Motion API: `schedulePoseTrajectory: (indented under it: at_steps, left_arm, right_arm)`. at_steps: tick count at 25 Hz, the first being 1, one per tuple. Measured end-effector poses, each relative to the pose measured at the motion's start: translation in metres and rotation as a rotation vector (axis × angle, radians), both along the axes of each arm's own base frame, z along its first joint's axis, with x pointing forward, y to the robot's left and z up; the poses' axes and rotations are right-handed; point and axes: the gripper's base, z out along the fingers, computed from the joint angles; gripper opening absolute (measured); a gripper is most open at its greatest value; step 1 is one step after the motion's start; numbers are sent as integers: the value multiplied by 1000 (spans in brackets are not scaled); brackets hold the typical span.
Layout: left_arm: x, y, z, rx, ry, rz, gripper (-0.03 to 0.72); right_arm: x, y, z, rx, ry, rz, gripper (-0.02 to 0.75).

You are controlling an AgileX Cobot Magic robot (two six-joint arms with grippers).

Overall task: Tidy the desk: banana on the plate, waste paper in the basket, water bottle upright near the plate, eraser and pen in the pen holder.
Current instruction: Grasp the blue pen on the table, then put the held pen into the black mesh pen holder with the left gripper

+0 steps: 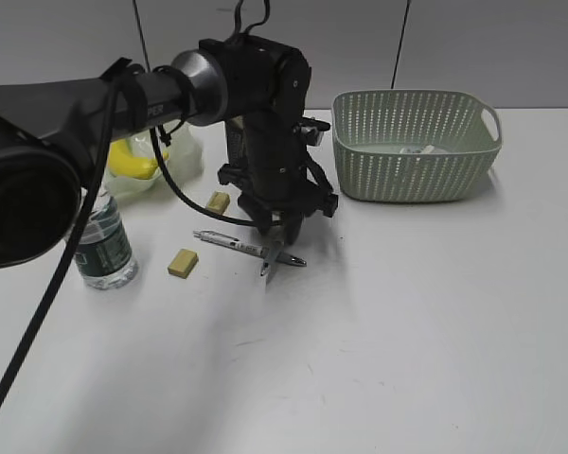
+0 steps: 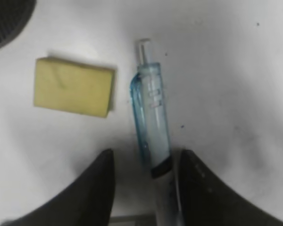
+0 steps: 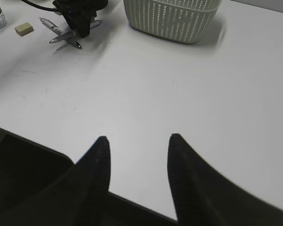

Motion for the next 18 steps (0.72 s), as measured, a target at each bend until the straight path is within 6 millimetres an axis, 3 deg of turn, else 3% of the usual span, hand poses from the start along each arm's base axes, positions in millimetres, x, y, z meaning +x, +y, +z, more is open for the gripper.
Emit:
schedulePoseTrajectory:
  at_steps: [4,13,18]
  left_arm:
    - [2,-7,10,-24,-34,-14,84]
    - [0,-20,65,-146,-135,-29,90]
    - [-10,-11,139,-226,-251,-32,90]
  right_arm:
    - [0,0,0,0,0,0,331]
    - [0,0,0,0,0,0,331]
    - [0,0,0,0,0,0,331]
